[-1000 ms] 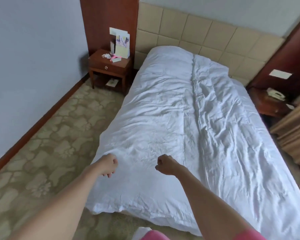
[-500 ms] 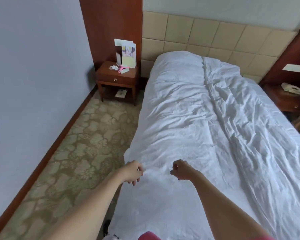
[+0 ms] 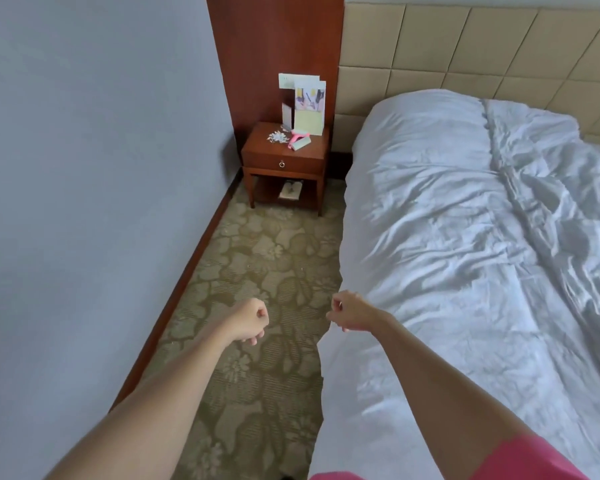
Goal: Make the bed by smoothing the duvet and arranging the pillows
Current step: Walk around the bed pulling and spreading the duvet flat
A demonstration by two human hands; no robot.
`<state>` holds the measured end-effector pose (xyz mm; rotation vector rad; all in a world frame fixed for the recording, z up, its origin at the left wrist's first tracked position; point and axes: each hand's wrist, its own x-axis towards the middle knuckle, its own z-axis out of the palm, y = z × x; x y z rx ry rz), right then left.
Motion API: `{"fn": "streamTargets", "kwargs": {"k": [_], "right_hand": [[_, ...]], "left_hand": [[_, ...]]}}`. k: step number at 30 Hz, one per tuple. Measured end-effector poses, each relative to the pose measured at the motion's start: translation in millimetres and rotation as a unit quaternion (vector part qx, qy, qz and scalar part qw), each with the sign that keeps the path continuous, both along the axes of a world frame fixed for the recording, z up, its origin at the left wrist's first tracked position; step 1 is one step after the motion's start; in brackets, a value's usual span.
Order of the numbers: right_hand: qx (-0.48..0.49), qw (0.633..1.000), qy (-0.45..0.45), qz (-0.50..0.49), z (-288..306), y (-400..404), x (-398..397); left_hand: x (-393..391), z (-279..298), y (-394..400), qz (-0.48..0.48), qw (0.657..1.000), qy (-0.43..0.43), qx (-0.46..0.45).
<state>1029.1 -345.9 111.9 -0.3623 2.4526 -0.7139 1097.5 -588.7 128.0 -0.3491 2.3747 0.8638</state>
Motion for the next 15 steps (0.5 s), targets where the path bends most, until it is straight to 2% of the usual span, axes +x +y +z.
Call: {"fn": "streamTargets", "kwargs": {"k": [9,15], "right_hand": [[0.082,0.992,-0.022,-0.098,-8,-10,-106],[0.087,0.973,0.007,-0.215,30,-26,-187]], "left_hand": [[-163,-34,-38,-0.099,0.995,-0.002,0.031],[-301,-9,-48,-0.201,0.979,0.031,0.035]]}}
